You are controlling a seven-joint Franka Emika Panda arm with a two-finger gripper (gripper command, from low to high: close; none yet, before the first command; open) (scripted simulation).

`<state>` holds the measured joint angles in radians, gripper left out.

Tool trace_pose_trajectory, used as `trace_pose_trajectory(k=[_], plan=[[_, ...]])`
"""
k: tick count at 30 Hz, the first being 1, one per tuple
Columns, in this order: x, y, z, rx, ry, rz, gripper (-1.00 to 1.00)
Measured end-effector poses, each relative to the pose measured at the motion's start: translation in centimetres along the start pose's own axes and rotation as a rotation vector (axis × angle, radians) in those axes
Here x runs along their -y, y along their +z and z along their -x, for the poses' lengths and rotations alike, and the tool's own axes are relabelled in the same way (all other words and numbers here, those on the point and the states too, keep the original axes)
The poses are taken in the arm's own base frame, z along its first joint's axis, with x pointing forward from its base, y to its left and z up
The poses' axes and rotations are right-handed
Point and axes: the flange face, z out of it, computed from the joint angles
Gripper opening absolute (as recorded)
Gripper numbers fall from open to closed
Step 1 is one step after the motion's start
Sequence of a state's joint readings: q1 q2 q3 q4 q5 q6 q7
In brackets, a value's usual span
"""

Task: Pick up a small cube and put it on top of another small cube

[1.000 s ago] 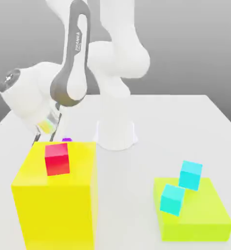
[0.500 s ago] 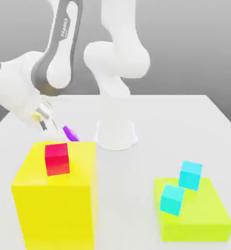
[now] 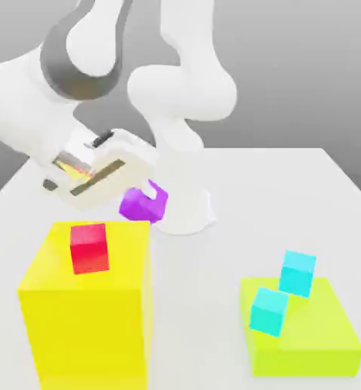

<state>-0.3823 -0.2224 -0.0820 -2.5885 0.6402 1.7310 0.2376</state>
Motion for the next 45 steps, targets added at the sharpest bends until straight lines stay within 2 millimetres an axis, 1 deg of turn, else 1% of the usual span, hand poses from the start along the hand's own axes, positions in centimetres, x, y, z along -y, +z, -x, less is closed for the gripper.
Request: trace_pose_trajectory(k=[2,4,6,11,16,25,27,30,45], plan=[[3.5,0.6,2.2,0.005,-0.040,-0.049,-1.00],[5.6,1.0,3.7,-0.014,-0.029,-0.061,-1.00],[7.0,1.3,4.9,-0.045,-0.001,-0.060,-1.00],[10.0,2.2,7.8,-0.130,0.083,-0.056,-1.00],[12.7,3.5,10.8,-0.213,0.167,-0.066,-1.00],[16.5,7.2,16.3,-0.344,0.312,-0.112,-1.00],[16.9,8.0,16.5,-0.387,0.357,-0.111,-1.00],[17.0,9.1,16.0,-0.461,0.435,-0.102,-1.00],[16.9,15.0,11.5,-0.779,0.798,-0.092,-1.00]])
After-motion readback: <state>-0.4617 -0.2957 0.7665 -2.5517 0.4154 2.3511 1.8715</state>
